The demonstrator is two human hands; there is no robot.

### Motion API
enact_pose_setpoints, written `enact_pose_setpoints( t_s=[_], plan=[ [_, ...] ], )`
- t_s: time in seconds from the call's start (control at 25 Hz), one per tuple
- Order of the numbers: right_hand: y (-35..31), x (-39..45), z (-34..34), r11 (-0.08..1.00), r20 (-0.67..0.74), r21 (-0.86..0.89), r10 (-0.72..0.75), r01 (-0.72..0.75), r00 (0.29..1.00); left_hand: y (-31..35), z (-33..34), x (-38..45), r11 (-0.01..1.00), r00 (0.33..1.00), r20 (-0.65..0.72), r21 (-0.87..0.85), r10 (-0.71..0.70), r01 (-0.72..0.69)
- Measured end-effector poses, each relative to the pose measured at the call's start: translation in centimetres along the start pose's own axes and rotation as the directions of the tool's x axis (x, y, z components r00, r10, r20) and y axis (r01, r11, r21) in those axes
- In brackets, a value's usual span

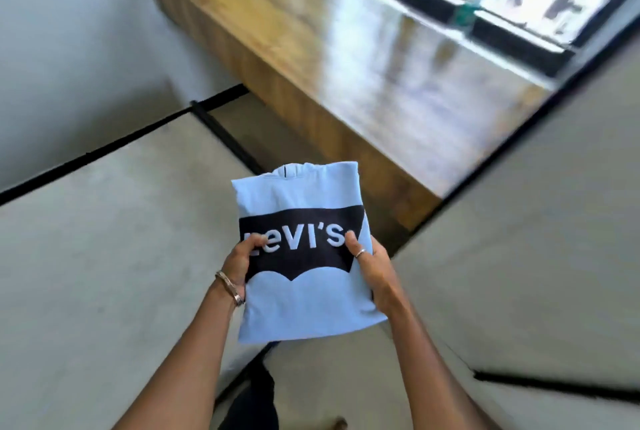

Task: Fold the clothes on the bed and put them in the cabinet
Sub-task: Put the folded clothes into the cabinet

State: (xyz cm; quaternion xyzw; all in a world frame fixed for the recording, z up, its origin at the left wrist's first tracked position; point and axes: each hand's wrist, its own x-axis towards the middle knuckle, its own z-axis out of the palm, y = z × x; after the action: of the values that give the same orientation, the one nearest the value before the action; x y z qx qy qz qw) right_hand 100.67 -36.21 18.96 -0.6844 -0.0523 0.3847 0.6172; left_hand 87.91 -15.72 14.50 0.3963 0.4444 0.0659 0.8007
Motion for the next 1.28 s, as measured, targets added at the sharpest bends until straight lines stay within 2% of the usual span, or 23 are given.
enact_pose_setpoints(
  t_s=[0.12,0.2,0.32,0.48,0.64,0.68,0.8,0.88,1.0,1.12,1.28],
  plan=[
    [1.3,-11.4,-9.6,0.995,-0.243,0.103,0.007,0.018,0.970,-3.6,10.8,-7.4,0.988,0.971,0.233,0.153,-0.059,0.023],
    [2.8,-18.8,-15.1,0.980,-0.410,0.191,0.032,0.051,0.911,-6.8,17.2,-11.7,0.959,0.917,0.373,0.283,-0.144,0.035],
    [3.9,-28.1,-20.2,0.955,-0.574,0.274,0.065,0.117,0.816,-11.3,24.3,-16.0,0.910,0.826,0.508,0.415,-0.244,0.014],
    [6.1,-40.8,-25.9,0.919,-0.801,0.307,0.108,0.248,0.589,-18.8,34.3,-24.3,0.861,0.664,0.672,0.502,-0.328,-0.082],
    [8.9,-50.2,-28.9,0.877,-0.911,0.317,0.177,0.361,0.371,-25.5,41.2,-31.2,0.800,0.506,0.748,0.575,-0.430,-0.170],
    [9.7,-52.6,-29.3,0.860,-0.931,0.319,0.205,0.398,0.302,-27.4,42.6,-33.0,0.781,0.452,0.749,0.603,-0.484,-0.162],
    [12.9,-58.7,-30.4,0.835,-0.951,0.309,0.262,0.456,0.166,-32.8,45.8,-38.8,0.712,0.289,0.726,0.681,-0.624,-0.174],
    [15.9,-63.1,-30.9,0.809,-0.955,0.270,0.294,0.522,0.038,-37.2,47.2,-43.0,0.653,0.179,0.674,0.738,-0.716,-0.169],
    [19.1,-67.2,-31.2,0.769,-0.936,0.251,0.348,0.588,-0.055,-42.5,48.2,-46.4,0.582,0.053,0.590,0.806,-0.806,-0.109],
    [24.6,-70.9,-32.9,0.720,-0.892,0.274,0.438,0.638,-0.112,-50.6,49.5,-49.6,0.468,0.010,0.474,0.871,-0.880,-0.148],
    [30.5,-75.4,-36.4,0.646,-0.820,0.334,0.558,0.686,-0.127,-60.5,52.1,-53.3,0.317,0.005,0.326,0.923,-0.945,-0.219]
  ],
)
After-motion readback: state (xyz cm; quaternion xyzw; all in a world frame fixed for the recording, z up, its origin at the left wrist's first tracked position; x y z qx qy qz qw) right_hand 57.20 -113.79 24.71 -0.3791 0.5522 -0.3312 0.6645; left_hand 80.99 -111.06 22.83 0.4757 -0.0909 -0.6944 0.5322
